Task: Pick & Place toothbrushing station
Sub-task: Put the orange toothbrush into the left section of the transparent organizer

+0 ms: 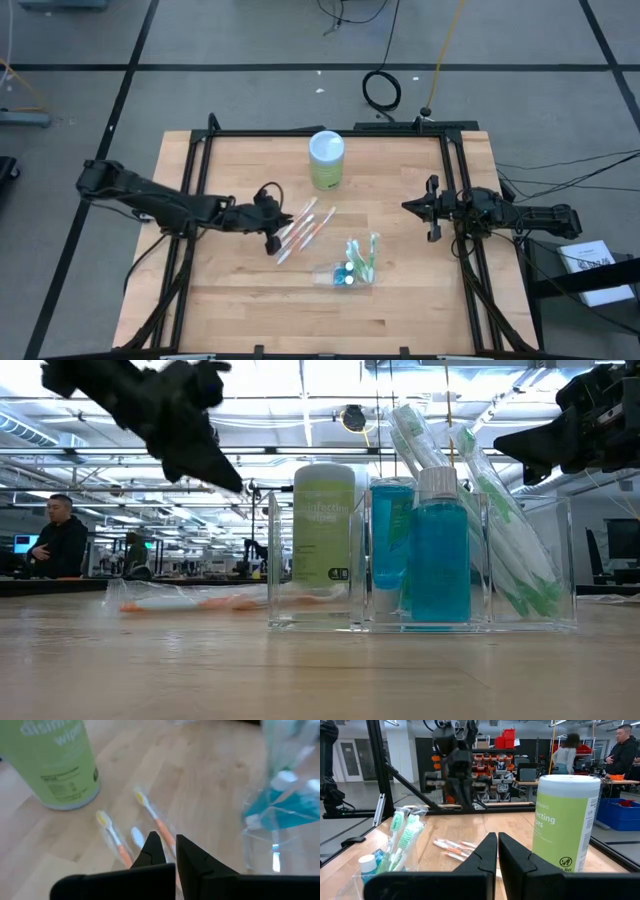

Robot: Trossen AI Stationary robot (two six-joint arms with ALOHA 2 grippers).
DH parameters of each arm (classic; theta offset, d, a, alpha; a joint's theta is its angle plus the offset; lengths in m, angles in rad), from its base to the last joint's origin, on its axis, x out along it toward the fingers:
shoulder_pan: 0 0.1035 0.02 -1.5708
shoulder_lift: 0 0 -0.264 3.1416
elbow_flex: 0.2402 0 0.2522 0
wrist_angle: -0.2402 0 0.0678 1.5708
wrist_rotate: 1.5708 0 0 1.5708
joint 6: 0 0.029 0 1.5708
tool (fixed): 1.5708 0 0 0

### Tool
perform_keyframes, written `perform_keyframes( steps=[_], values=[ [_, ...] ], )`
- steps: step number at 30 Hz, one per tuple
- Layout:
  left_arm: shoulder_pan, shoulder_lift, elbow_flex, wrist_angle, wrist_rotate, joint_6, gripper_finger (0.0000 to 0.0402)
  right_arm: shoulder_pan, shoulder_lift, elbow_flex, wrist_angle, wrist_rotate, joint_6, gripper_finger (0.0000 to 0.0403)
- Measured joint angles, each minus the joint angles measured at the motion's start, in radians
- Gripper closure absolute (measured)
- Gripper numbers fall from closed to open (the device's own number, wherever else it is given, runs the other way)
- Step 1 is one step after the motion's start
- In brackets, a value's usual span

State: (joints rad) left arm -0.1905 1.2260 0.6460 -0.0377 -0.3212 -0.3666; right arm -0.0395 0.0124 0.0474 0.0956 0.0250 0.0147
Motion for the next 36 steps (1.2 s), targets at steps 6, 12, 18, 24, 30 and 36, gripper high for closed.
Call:
perform_keyframes(
  steps=[6,12,18,24,30,36],
  values=[
    [0.006,-0.012,0.0,-0.027,-0.054,-0.22,0.0393,0.0,0.0,0.0,0.0,0.0,0.0,0.0394],
    [0.143,0.104,0.1,-0.067,0.122,-0.359,0.0328,0.0,0.0,0.0,-0.002,0.0,0.0,0.0396],
    [0.234,0.267,0.25,-0.119,0.275,-0.269,0.0222,0.0,0.0,0.0,-0.001,0.0,0.0,0.0395],
    [0.309,0.449,0.439,-0.35,0.348,-0.247,0.0136,0.0,0.0,0.0,-0.002,0.0,0.0,0.0395],
    [0.355,0.599,0.583,-0.559,0.245,-0.234,0.0162,0.0,0.0,0.0,-0.002,0.0,0.0,0.0396],
    [0.38,0.691,0.624,-0.536,0.243,-0.233,0.0228,0.0,0.0,0.0,-0.002,0.0,0.0,0.0395]
  ],
)
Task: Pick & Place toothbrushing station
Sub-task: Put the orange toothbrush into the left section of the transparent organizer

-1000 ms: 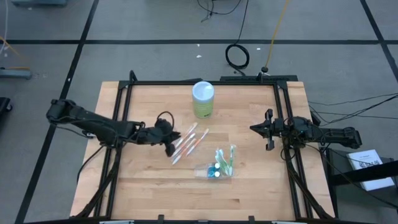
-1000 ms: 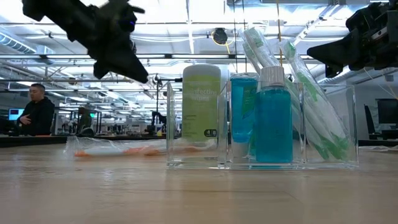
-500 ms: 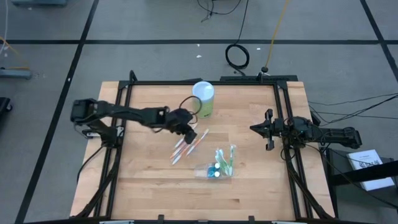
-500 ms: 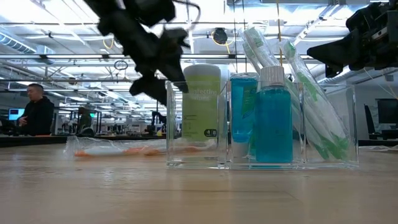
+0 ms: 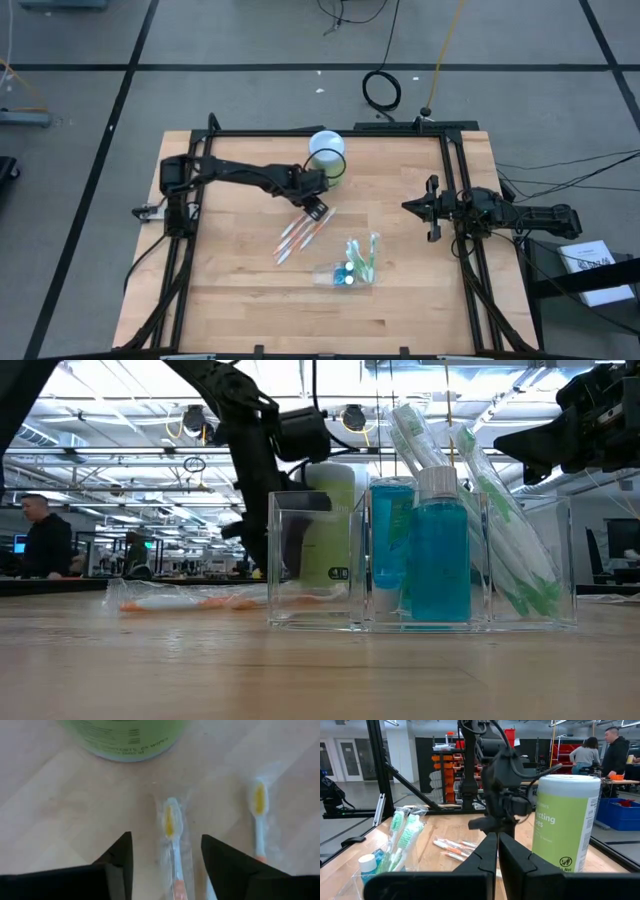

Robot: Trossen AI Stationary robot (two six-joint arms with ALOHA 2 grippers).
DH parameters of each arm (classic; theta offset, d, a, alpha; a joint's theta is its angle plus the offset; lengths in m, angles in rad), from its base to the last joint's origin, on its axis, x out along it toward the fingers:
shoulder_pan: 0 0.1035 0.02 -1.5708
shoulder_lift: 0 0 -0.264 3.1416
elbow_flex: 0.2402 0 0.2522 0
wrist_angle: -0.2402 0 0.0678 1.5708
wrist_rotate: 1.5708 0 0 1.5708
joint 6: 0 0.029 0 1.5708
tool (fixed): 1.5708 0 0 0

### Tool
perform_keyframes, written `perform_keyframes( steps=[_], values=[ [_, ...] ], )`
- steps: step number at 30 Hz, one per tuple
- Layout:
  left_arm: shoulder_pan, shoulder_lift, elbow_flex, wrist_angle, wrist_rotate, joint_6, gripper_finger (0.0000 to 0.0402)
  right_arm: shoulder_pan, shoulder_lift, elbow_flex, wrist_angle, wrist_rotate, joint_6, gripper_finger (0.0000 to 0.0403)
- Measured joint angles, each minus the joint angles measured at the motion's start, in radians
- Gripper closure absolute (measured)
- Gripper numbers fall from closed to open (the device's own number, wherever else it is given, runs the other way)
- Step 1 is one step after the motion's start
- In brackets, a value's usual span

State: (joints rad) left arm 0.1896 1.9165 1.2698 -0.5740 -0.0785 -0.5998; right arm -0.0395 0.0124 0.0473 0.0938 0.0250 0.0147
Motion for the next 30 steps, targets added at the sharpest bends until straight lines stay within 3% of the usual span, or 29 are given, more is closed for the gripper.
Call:
perform_keyframes(
  steps=[5,19,30],
  values=[
    [0.001,0.031,0.003,0.023,0.003,0.013,0.0251,0.0,0.0,0.0,0.0,0.0,0.0,0.0395],
    [0.007,0.09,0.003,0.077,-0.024,0.038,0.0268,0.0,0.0,0.0,0.0,0.0,0.0,0.0395],
    [0.006,0.051,-0.002,0.058,-0.013,0.069,0.0394,0.0,0.0,0.0,0.0,0.0,0.0,0.0396]
  ],
)
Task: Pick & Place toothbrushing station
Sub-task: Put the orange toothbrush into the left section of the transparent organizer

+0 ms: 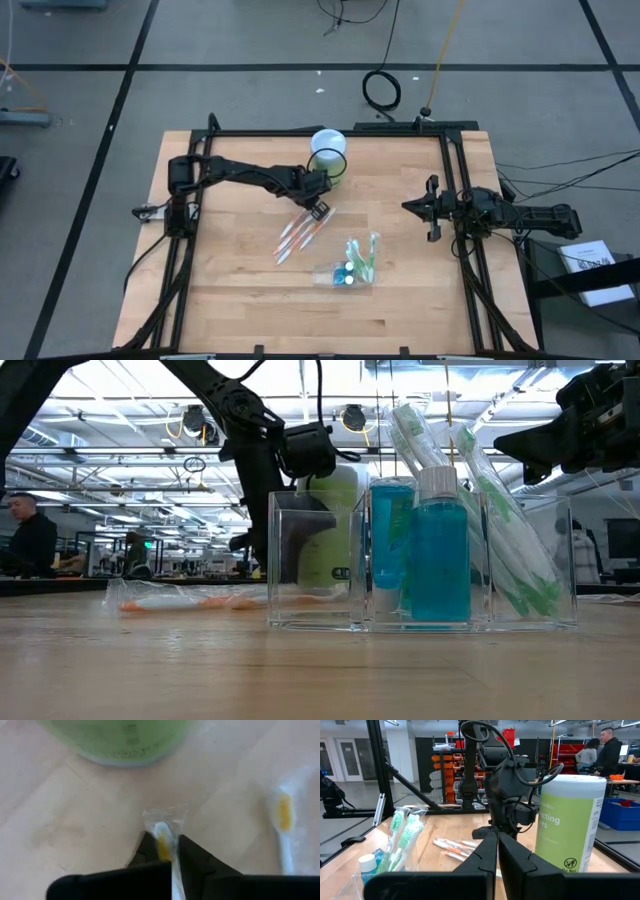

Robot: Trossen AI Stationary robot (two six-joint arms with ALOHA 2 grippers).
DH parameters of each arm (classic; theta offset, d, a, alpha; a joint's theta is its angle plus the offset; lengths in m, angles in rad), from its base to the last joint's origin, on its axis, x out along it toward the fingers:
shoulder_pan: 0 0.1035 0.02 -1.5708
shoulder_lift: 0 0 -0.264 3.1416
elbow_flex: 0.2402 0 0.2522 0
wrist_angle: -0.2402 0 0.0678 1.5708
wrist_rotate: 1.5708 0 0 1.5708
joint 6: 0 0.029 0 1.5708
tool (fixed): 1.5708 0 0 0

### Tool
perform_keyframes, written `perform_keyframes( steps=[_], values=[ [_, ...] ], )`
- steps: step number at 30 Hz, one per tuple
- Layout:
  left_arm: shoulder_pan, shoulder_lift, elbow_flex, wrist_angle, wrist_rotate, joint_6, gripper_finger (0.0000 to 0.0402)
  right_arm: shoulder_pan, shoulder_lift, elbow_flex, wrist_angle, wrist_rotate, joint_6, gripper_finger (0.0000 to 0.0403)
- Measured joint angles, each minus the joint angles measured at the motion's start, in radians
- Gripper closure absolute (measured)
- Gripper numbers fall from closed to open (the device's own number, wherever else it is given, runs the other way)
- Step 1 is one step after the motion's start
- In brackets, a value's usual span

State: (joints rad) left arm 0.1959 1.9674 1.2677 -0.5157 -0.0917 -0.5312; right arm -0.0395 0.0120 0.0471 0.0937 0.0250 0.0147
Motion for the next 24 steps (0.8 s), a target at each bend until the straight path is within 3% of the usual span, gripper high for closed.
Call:
perform_keyframes(
  steps=[12,18,24],
  values=[
    [-0.044,-0.223,-0.001,-0.009,-0.028,0.108,0.0401,0.0,0.0,0.0,0.0,0.0,0.0,0.0395],
    [-0.154,-0.405,0.0,-0.005,-0.15,0.176,0.0401,0.0,0.0,0.0,0.001,0.0,0.0,0.0396],
    [-0.334,-0.564,0.0,-0.003,-0.309,0.225,0.0402,0.0,0.0,0.0,0.0,0.0,0.0,0.0394]
  ],
)
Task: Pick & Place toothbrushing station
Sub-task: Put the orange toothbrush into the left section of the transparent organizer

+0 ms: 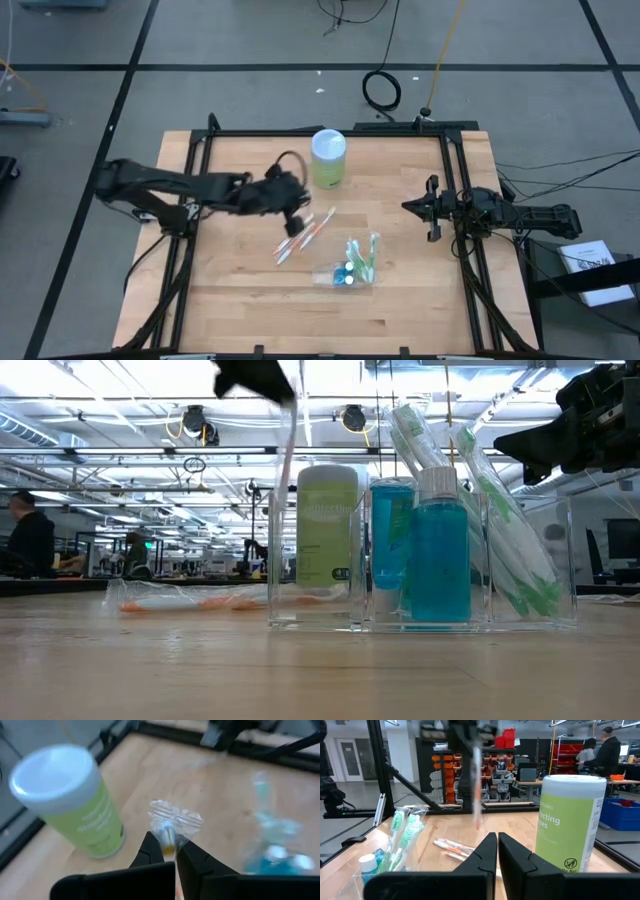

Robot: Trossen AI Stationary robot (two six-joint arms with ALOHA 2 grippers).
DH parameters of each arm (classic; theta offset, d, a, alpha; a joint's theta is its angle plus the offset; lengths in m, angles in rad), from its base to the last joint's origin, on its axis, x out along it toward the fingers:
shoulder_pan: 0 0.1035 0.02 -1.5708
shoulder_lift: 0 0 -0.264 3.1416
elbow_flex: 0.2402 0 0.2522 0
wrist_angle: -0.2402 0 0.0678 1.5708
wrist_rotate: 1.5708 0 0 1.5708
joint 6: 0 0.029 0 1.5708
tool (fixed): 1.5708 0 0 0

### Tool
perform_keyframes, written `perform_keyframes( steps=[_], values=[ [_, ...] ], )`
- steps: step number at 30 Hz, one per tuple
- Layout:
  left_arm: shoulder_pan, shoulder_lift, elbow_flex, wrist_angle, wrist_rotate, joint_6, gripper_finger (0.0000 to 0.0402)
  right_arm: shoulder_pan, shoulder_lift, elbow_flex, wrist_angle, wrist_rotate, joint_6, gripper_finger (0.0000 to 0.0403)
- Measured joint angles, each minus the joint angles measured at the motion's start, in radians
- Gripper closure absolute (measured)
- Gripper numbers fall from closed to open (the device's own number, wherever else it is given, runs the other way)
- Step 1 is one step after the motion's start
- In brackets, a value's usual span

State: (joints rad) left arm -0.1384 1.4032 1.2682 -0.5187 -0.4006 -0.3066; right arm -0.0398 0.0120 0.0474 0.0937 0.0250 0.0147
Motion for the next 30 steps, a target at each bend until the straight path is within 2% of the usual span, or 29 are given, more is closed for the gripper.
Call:
perform_keyframes(
  steps=[6,10,15,23,26,30],
  values=[
    [-0.198,-0.06,0.001,0.018,-0.192,-0.009,0.0402,0.0,0.0,0.0,0.0,0.0,0.0,0.0395],
    [-0.31,-0.056,0.001,0.042,-0.252,-0.01,0.0402,0.0,0.0,0.0,0.0,0.0,0.0,0.0394],
    [-0.41,-0.034,0.002,0.184,-0.311,0.017,0.0401,0.0,0.0,0.0,0.0,0.0,0.0,0.0396],
    [-0.464,0.058,-0.017,0.435,-0.377,0.077,0.0401,0.0,0.0,0.0,0.0,0.0,0.0,0.0396],
    [-0.454,0.097,-0.079,0.591,-0.438,0.087,0.0401,0.0,0.0,0.0,0.0,0.0,0.0,0.0394],
    [-0.445,0.102,-0.19,0.759,-0.46,0.057,0.0401,0.0,0.0,0.0,0.0,0.0,0.0,0.0395]
  ],
)
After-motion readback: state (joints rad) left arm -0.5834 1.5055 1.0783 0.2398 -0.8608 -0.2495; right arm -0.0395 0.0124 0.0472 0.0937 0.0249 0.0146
